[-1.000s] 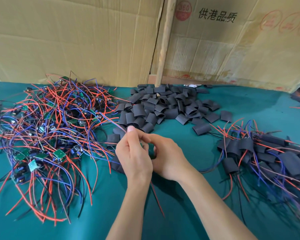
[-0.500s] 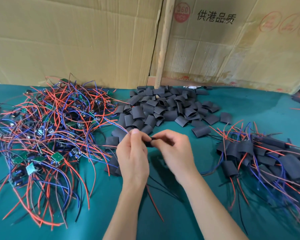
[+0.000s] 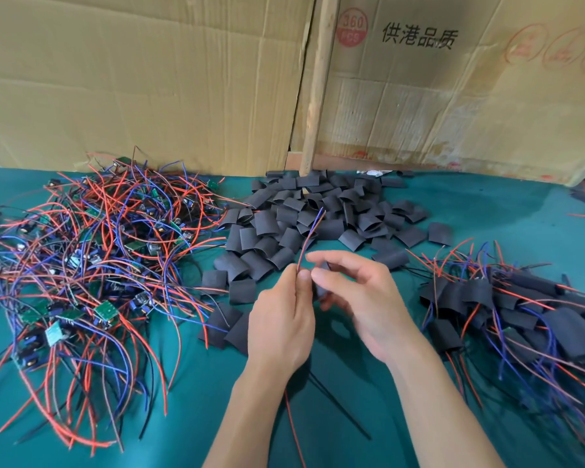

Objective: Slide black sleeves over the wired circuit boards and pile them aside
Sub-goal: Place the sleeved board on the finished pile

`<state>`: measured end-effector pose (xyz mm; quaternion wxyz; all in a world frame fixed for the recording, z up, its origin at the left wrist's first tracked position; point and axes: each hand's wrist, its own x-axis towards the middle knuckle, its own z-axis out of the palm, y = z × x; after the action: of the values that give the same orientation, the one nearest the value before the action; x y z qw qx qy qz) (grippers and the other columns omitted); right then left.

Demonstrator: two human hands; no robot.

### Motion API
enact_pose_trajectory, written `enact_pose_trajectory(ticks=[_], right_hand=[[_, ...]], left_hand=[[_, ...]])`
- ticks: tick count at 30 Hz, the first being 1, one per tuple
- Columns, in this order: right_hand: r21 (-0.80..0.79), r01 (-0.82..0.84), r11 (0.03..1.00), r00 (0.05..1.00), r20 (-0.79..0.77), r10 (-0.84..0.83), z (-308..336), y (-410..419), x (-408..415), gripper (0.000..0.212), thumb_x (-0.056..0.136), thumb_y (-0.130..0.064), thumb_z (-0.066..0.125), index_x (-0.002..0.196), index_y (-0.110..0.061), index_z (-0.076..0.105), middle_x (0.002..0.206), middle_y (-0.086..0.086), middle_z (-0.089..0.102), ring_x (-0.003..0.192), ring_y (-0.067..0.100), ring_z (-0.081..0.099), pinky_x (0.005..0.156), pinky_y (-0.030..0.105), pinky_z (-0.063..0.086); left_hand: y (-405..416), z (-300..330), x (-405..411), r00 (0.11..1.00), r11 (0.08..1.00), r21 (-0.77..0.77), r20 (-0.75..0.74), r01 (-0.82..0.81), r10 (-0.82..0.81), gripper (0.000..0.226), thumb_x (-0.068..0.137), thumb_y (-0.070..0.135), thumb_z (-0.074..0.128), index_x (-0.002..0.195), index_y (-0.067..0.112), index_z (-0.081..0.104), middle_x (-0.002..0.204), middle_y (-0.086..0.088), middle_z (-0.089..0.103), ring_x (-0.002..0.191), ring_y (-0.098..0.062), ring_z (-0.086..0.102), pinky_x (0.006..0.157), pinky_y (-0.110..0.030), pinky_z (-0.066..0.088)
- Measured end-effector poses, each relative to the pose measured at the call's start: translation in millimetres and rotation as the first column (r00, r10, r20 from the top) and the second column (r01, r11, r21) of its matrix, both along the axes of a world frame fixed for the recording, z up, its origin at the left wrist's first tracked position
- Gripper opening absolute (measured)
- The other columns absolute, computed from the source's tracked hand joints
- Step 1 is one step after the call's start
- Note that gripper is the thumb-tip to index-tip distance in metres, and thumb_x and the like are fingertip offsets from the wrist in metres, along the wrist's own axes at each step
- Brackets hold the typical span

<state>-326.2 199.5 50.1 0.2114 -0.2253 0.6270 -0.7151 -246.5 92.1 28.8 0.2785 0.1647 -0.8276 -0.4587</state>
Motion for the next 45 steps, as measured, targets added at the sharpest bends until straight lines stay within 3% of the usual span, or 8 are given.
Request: enact_pose_trajectory(ticks=[4,6,11,16,29,36,41,45], right_hand=[[-0.063,-0.123,0.99,0.989,0.079,0.128,-1,10,-6,0.042,0.076,-0.007,0.081,0.117,-0.012,0.076,0.115,0.014,0.073,0.09,0.018,0.065,0.072,0.026,0.054],[-0.043,-0.079,0.996,0.994,0.075,0.082,0,11,-6,0.039,0.076,-0.009,0.08,0.115,-0.015,0.077,0.115,0.015,0.075,0.088,0.016,0.067,0.07,0.024,0.054],[-0.261,0.325,0.909,0.929,0.268,-0.255,15,17,-16,0.019,0.071,-0.01,0.084,0.089,-0.013,0.079,0.087,0.008,0.075,0.06,0.011,0.061,0.058,0.019,0.053],[-0.375,0.592,0.713,0.787,0.459,-0.412,21,34,-34,0.013,0.093,-0.006,0.071,0.084,-0.015,0.068,0.071,-0.003,0.068,0.06,0.007,0.063,0.063,0.017,0.055],[-0.255,0.296,0.92,0.937,0.264,-0.228,18,21,-24,0.024,0.072,-0.009,0.08,0.093,-0.01,0.07,0.083,0.01,0.068,0.056,0.013,0.058,0.055,0.021,0.051],[-0.107,0.053,0.993,0.975,0.223,-0.028,13,9,-14,0.031,0.068,-0.008,0.082,0.097,-0.009,0.07,0.094,0.019,0.07,0.056,0.014,0.056,0.056,0.022,0.048],[-0.004,0.032,0.999,0.992,0.125,-0.031,10,9,-12,0.02,0.08,0.006,0.077,0.086,-0.013,0.078,0.078,0.011,0.072,0.053,0.012,0.052,0.053,0.02,0.043],[-0.118,0.197,0.973,0.962,0.216,-0.168,8,8,-17,0.02,0.078,0.009,0.077,0.089,-0.008,0.077,0.082,0.014,0.072,0.05,0.014,0.048,0.05,0.02,0.041]], left_hand=[[-1,-1,-1,1.0,0.998,0.063,-0.026,0.005,-0.004,0.045,0.1,0.054,0.027,0.098,0.022,0.058,0.086,0.0,0.072,0.086,-0.038,0.062,0.077,-0.054,0.051],[0,-1,-1,1.0,0.999,0.04,-0.019,0.006,-0.005,0.043,0.1,0.055,0.027,0.094,0.023,0.055,0.074,0.002,0.066,0.081,-0.04,0.058,0.072,-0.053,0.05],[1,-4,0,0.996,0.993,-0.116,0.089,0.014,-0.003,0.045,0.098,0.064,0.014,0.096,0.034,0.048,0.055,0.013,0.05,0.068,-0.036,0.048,0.059,-0.042,0.037],[5,-4,0,0.987,0.966,-0.251,0.158,0.059,-0.019,0.045,0.097,0.062,0.012,0.097,0.033,0.046,0.052,0.001,0.041,0.071,-0.036,0.052,0.071,-0.046,0.05],[6,3,2,0.97,0.937,-0.329,0.239,0.115,-0.036,0.061,0.09,0.068,0.003,0.098,0.027,0.047,0.066,-0.004,0.054,0.08,-0.041,0.055,0.072,-0.047,0.049],[9,6,5,0.973,0.99,-0.125,0.226,0.07,-0.04,0.012,0.079,0.04,0.033,0.08,0.03,0.027,0.058,0.001,0.046,0.067,-0.034,0.046,0.06,-0.044,0.038],[6,6,6,0.982,0.995,0.034,0.163,0.092,-0.097,0.031,0.074,0.036,0.044,0.105,0.039,0.037,0.069,0.005,0.062,0.066,-0.022,0.054,0.063,-0.04,0.044],[5,8,4,0.994,0.976,0.197,0.024,0.098,-0.104,0.038,0.072,0.022,0.057,0.109,0.029,0.052,0.082,0.009,0.063,0.062,-0.007,0.053,0.061,-0.014,0.043]])
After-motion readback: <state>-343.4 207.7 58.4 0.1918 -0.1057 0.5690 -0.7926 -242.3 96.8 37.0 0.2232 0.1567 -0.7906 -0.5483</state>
